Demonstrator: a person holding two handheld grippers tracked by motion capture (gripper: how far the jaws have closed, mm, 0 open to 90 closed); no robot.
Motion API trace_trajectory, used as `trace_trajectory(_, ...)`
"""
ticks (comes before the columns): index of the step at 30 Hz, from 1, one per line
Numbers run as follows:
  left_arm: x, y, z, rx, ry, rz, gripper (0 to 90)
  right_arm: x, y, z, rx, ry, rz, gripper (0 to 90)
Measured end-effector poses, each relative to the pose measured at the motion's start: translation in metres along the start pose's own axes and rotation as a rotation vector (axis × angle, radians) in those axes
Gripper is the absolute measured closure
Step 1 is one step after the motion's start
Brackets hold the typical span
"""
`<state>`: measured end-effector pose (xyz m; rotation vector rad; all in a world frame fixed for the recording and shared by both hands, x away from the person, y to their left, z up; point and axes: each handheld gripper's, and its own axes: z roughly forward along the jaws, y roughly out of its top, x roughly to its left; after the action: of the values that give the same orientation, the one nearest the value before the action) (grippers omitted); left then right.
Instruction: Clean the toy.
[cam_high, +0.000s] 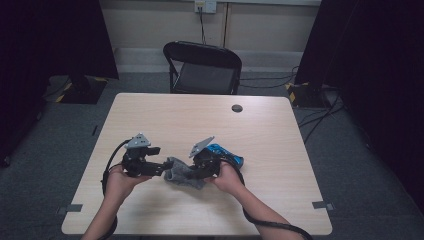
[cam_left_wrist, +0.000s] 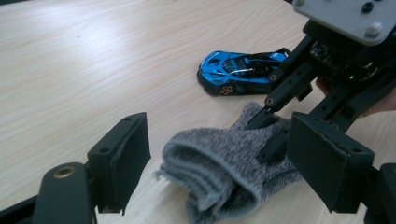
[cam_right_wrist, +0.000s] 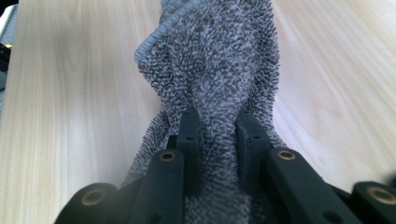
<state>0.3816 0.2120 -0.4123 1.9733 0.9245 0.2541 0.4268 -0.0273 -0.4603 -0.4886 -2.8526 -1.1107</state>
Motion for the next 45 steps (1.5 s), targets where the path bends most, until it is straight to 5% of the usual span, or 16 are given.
trace_trajectory(10,0.008,-0.017,0.008,0.005,-0.010,-0.028,22.1,0.001,0.002,0.026,-0.010,0.029,0.008,68.8)
trace_trajectory(20,0.004,-0.015,0.013,-0.007,-0.025,-0.008,22.7,0.006,-0.001,0.010,-0.034,0.003,0.022,32.5)
trace_trajectory(26,-0.002,-0.014,0.018,0.007,-0.031,0.011,22.7,-0.001,-0.011,-0.027,-0.083,-0.092,0.042,18.9)
trace_trajectory(32,-0.004,-0.013,0.020,0.013,-0.041,0.022,22.7,-0.024,-0.027,-0.049,-0.085,-0.191,0.121,14.9)
trace_trajectory(38,-0.002,-0.014,0.022,0.021,-0.045,0.025,22.7,-0.050,-0.037,-0.057,-0.077,-0.291,0.164,14.6)
trace_trajectory(45,-0.001,-0.016,0.022,0.027,-0.042,0.029,22.7,-0.077,-0.046,-0.046,-0.008,-0.328,0.198,14.6)
